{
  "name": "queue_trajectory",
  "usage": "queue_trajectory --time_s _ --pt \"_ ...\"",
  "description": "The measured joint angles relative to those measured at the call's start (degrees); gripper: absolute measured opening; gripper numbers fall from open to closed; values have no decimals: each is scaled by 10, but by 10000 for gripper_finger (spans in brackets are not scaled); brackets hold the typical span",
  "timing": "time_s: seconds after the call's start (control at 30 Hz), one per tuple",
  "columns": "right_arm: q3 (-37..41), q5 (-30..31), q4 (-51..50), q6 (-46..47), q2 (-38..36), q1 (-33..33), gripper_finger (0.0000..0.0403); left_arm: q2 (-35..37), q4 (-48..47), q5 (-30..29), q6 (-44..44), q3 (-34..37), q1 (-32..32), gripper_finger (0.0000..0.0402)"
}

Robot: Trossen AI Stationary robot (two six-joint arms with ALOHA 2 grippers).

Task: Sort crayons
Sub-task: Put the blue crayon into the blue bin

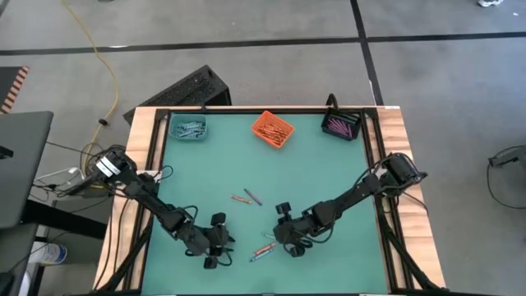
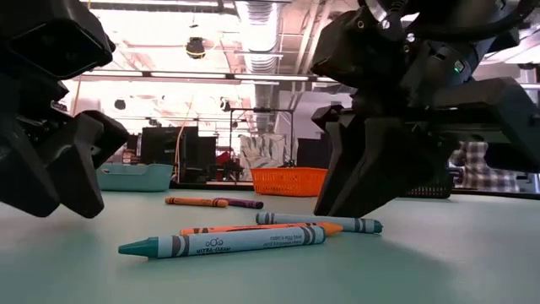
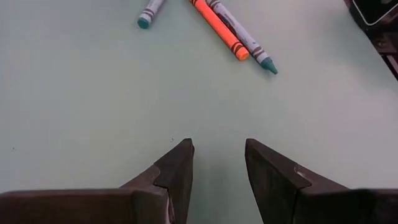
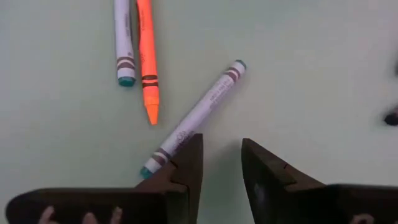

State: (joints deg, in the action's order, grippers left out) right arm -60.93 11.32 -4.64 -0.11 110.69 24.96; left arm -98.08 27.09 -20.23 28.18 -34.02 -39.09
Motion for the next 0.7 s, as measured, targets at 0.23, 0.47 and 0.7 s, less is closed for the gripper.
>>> queue_trajectory --time_s 0.23,0.47,0.7 --pt "1 97 -20 1 -19 4 118 0 -1 -7 0 0 0 134" --pt "1 105 -36 61 -62 25 118 0 -1 -8 2 0 -1 134" --pt "1 68 -15 124 -38 57 118 0 1 -16 2 0 -1 134"
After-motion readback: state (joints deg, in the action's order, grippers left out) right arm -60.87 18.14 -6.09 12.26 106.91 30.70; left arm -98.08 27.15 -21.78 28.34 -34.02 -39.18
